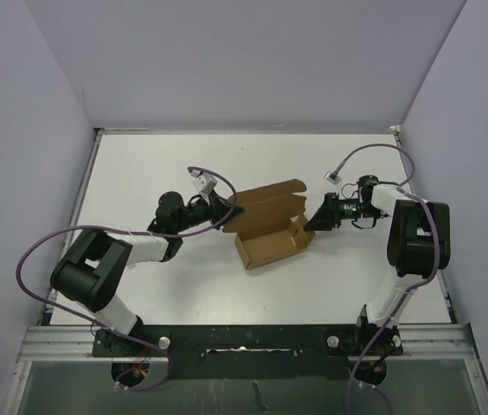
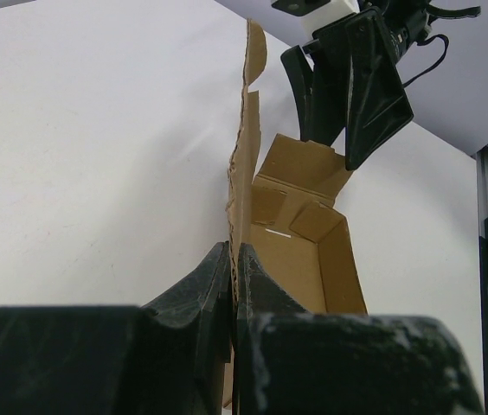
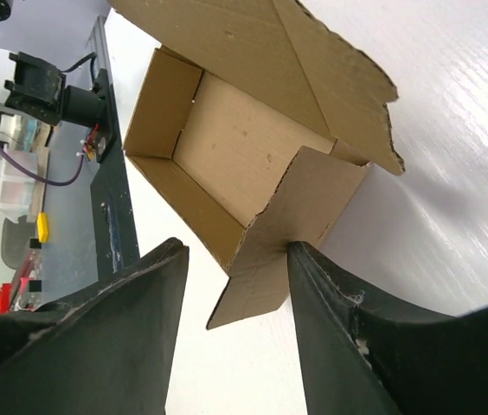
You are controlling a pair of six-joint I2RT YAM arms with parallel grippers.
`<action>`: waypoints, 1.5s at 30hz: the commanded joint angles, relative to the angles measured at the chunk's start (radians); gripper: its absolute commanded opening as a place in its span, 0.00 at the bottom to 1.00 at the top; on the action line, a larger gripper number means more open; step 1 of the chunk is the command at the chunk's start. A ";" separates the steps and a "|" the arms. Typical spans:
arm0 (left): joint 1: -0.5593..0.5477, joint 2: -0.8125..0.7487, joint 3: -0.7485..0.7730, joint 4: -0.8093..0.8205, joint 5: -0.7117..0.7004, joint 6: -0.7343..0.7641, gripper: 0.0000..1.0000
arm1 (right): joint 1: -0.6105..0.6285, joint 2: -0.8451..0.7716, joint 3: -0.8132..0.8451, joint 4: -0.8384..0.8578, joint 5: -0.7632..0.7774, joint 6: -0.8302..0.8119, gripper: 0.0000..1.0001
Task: Fold the paper box
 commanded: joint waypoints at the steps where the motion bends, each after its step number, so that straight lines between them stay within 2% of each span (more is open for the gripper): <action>1: -0.006 -0.037 -0.006 0.078 -0.011 -0.009 0.00 | -0.017 0.009 0.049 -0.081 -0.098 -0.073 0.50; 11: -0.006 -0.034 -0.018 0.095 -0.018 -0.017 0.00 | -0.022 0.069 0.097 -0.232 -0.170 -0.198 0.49; 17: -0.006 -0.029 -0.019 0.101 -0.022 -0.019 0.00 | -0.020 0.111 0.103 -0.244 -0.194 -0.192 0.33; 22: -0.006 -0.024 -0.023 0.111 -0.023 -0.022 0.00 | -0.020 0.135 0.116 -0.278 -0.227 -0.212 0.28; 26: -0.005 -0.024 -0.023 0.112 -0.023 -0.024 0.00 | -0.018 0.145 0.116 -0.275 -0.228 -0.204 0.17; 31: -0.006 -0.025 -0.024 0.112 -0.024 -0.024 0.00 | -0.009 0.160 0.118 -0.277 -0.223 -0.202 0.08; 34: -0.006 -0.027 -0.027 0.112 -0.024 -0.024 0.00 | -0.005 0.162 0.118 -0.277 -0.222 -0.202 0.09; 40: -0.006 -0.024 -0.028 0.112 -0.024 -0.022 0.00 | -0.006 0.165 0.120 -0.286 -0.227 -0.205 0.25; 45: -0.006 -0.019 -0.026 0.115 -0.025 -0.022 0.00 | -0.011 0.159 0.114 -0.263 -0.214 -0.190 0.17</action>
